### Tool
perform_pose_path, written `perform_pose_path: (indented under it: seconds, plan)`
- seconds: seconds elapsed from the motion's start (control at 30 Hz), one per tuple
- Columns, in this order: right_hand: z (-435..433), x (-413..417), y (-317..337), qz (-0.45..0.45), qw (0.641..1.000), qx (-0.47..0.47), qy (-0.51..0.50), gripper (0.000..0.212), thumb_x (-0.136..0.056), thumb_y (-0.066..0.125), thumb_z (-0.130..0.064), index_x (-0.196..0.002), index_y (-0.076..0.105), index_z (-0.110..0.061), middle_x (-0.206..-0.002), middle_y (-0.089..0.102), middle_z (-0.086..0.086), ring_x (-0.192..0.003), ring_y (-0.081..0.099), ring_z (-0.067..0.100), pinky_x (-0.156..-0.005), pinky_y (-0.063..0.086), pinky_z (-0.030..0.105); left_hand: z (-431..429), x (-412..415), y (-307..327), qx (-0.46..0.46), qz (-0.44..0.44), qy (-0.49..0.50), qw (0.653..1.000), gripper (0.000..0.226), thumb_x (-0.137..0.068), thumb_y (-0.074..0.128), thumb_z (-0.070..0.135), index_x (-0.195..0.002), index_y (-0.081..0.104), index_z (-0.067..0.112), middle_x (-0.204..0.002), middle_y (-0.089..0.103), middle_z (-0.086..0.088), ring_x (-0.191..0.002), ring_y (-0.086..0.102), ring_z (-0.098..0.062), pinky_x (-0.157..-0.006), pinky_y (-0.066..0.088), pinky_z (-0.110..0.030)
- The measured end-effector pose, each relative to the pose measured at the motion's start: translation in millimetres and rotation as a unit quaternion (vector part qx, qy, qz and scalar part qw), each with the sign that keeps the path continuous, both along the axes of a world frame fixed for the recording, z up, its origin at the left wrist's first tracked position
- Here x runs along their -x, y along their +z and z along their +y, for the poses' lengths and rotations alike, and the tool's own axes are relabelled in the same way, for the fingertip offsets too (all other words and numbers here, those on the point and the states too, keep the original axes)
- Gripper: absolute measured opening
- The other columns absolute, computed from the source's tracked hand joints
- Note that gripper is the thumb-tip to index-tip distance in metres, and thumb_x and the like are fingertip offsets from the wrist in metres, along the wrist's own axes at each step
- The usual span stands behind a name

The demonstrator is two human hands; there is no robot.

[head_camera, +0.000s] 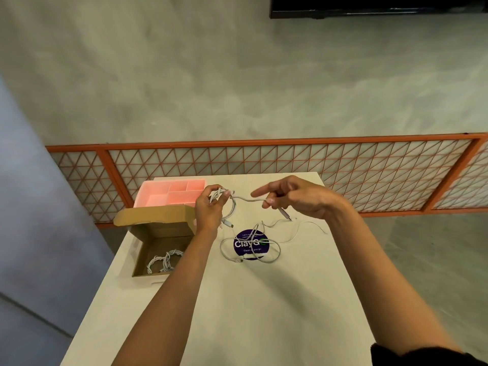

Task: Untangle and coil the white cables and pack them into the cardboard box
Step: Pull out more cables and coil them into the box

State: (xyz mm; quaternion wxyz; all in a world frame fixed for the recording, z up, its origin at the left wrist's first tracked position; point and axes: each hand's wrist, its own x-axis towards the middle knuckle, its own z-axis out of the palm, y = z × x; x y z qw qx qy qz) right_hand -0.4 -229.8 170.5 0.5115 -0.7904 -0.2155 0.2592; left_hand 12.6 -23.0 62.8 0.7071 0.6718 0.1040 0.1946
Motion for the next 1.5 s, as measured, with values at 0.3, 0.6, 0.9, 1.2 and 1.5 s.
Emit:
perform_pose_path:
  seconds: [0.3,0.6,0.9,1.2,1.5]
  plan:
    - [-8,5,5,-0.004,0.997,0.005,0.077,0.030,-0.092,0.055,-0.001,-0.120,0.063,-0.006,-0.088,0.066,0.003,-0.089,0.056,0.007,-0.076,0.042,0.013,10,-1,5,0.006,0.016,0.014,1.000,0.011,-0.083,0.070,0.009,-0.086,0.062,0.015,-0.083,0.064,0.006,-0.080,0.058,-0.009,-0.067,0.047,-0.021]
    - [-15,3,-3,0.034,0.993,-0.052,0.102,0.033,-0.091,0.053,0.004,-0.122,0.061,-0.006,-0.092,0.066,0.006,-0.089,0.059,0.004,-0.078,0.042,0.013,15,0,19,0.017,0.022,0.011,1.000,0.015,-0.085,0.069,0.012,-0.080,0.060,0.023,-0.079,0.064,0.006,-0.066,0.053,-0.007,-0.051,0.035,-0.024]
    - [-29,-2,-11,0.052,0.996,-0.047,0.060,0.035,-0.091,0.054,0.004,-0.121,0.063,-0.010,-0.089,0.063,0.005,-0.091,0.059,0.007,-0.082,0.042,0.017,17,2,19,0.063,0.073,-0.014,0.995,0.013,-0.086,0.069,0.020,-0.084,0.058,0.025,-0.082,0.063,0.002,-0.072,0.049,-0.015,-0.053,0.033,-0.024]
    - [-50,-19,-40,0.087,0.982,-0.017,-0.164,0.043,-0.090,0.044,0.014,-0.102,0.071,-0.017,-0.097,0.060,0.008,-0.102,0.056,0.013,-0.086,0.034,0.030,22,13,22,0.114,0.098,-0.215,0.965,0.015,-0.093,0.057,0.012,-0.087,0.047,0.021,-0.098,0.072,-0.014,-0.043,0.024,-0.005,-0.037,0.023,-0.014]
    - [-48,-17,-57,0.039,0.970,0.021,-0.240,0.036,-0.092,0.044,0.011,-0.112,0.068,-0.007,-0.108,0.064,0.012,-0.100,0.055,0.015,-0.065,0.037,0.019,13,17,31,0.076,0.084,-0.284,0.952,0.029,-0.082,0.064,-0.009,-0.101,0.065,0.012,-0.087,0.067,-0.006,-0.065,0.052,-0.005,-0.040,0.025,-0.013]
